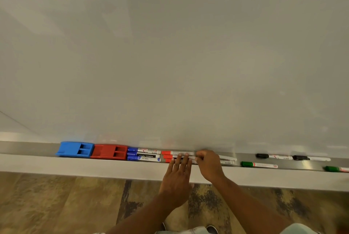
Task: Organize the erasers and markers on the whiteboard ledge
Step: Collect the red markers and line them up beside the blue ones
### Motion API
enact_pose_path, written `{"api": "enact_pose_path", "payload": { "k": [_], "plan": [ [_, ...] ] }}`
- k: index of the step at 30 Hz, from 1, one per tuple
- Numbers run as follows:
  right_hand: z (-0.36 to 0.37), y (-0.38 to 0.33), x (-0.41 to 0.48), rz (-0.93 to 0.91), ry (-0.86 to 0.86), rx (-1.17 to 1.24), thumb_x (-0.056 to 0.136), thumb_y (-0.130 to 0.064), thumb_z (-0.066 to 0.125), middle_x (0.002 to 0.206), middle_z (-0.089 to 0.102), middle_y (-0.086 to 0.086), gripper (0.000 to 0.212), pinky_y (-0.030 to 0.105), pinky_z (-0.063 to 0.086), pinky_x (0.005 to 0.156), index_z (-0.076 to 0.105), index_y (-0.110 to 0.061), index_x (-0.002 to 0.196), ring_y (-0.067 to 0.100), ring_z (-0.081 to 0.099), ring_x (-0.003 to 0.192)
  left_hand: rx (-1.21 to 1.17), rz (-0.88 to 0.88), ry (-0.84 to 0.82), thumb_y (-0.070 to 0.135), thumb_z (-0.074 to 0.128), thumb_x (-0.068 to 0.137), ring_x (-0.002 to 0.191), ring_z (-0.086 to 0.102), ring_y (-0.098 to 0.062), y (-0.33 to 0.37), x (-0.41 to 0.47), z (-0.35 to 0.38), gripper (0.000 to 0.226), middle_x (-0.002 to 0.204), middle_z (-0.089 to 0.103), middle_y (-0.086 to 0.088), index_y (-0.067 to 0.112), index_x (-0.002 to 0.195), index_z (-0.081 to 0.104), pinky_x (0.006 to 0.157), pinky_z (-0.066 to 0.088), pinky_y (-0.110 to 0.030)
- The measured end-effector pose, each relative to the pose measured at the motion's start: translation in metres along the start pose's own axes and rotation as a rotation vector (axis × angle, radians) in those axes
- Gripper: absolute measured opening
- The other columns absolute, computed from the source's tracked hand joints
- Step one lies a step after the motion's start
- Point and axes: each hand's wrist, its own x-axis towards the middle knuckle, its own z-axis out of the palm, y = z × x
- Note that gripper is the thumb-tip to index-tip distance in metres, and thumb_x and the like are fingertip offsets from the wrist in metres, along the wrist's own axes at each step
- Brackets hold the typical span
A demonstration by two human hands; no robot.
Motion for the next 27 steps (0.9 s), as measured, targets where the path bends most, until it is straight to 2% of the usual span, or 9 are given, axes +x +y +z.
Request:
{"api": "enact_pose_path", "payload": {
  "k": [3,6,8,10,14,21,27],
  "plan": [
    [0.001,-0.004,-0.003,-0.016,0.013,-0.048,0.097,-0.013,0.063,0.074,0.068,0.001,0.024,0.030,0.049,0.063,0.070,-0.015,0.074,0.016,0.061,0.068,-0.003,0.000,-0.008,0.058,0.032,0.109,0.154,-0.037,-0.028,-0.002,0.002,0.004,0.086,0.170,-0.034,-0.004,0.020,0.160,-0.025,0.126,-0.020,-0.050],
    [0.005,-0.009,-0.007,-0.046,0.026,-0.117,0.098,-0.012,0.061,0.067,0.059,0.000,0.031,0.021,0.037,0.053,0.060,-0.018,0.068,0.012,0.054,0.061,0.010,-0.007,-0.007,0.059,0.031,0.108,0.154,-0.038,-0.028,-0.005,0.002,0.006,0.086,0.167,-0.038,-0.004,0.021,0.160,-0.026,0.126,-0.020,-0.050],
    [0.007,-0.011,-0.009,-0.047,0.046,-0.172,0.099,-0.015,0.060,0.075,0.066,0.003,0.025,0.019,0.036,0.059,0.067,-0.015,0.076,0.015,0.060,0.067,0.017,-0.012,-0.004,0.058,0.032,0.108,0.153,-0.038,-0.028,-0.007,0.001,0.007,0.086,0.167,-0.038,-0.004,0.020,0.161,-0.024,0.123,-0.025,-0.049],
    [0.011,-0.010,-0.011,-0.039,0.063,-0.201,0.101,-0.018,0.057,0.089,0.071,0.006,0.019,0.022,0.042,0.068,0.072,-0.013,0.090,0.019,0.067,0.082,0.026,-0.020,-0.003,0.057,0.032,0.108,0.154,-0.038,-0.029,-0.010,0.000,0.008,0.087,0.168,-0.038,-0.005,0.020,0.161,-0.025,0.122,-0.025,-0.049],
    [0.018,-0.011,-0.013,-0.012,0.056,-0.214,0.104,-0.024,0.053,0.110,0.072,0.006,0.021,0.030,0.055,0.090,0.070,-0.013,0.110,0.021,0.068,0.101,0.033,-0.041,-0.011,0.056,0.031,0.109,0.155,-0.037,-0.029,-0.017,-0.004,0.009,0.086,0.169,-0.036,-0.005,0.019,0.161,-0.026,0.124,-0.023,-0.050],
    [0.028,-0.013,-0.012,0.034,0.013,-0.240,0.103,-0.028,0.056,0.122,0.070,0.002,0.024,0.033,0.055,0.093,0.066,-0.019,0.122,0.021,0.067,0.111,0.046,-0.039,-0.011,0.052,0.030,0.110,0.152,-0.040,-0.026,-0.022,-0.007,0.004,0.082,0.171,-0.034,-0.005,0.019,0.164,-0.022,0.117,-0.032,-0.044],
    [0.029,-0.014,-0.011,0.065,0.018,-0.197,0.099,-0.030,0.059,0.111,0.071,-0.002,0.016,0.034,0.056,0.083,0.063,-0.024,0.113,0.020,0.068,0.101,0.036,-0.017,-0.004,0.051,0.029,0.110,0.153,-0.037,-0.026,-0.024,-0.010,0.001,0.081,0.171,-0.032,-0.005,0.017,0.164,-0.021,0.121,-0.028,-0.043]
  ]
}}
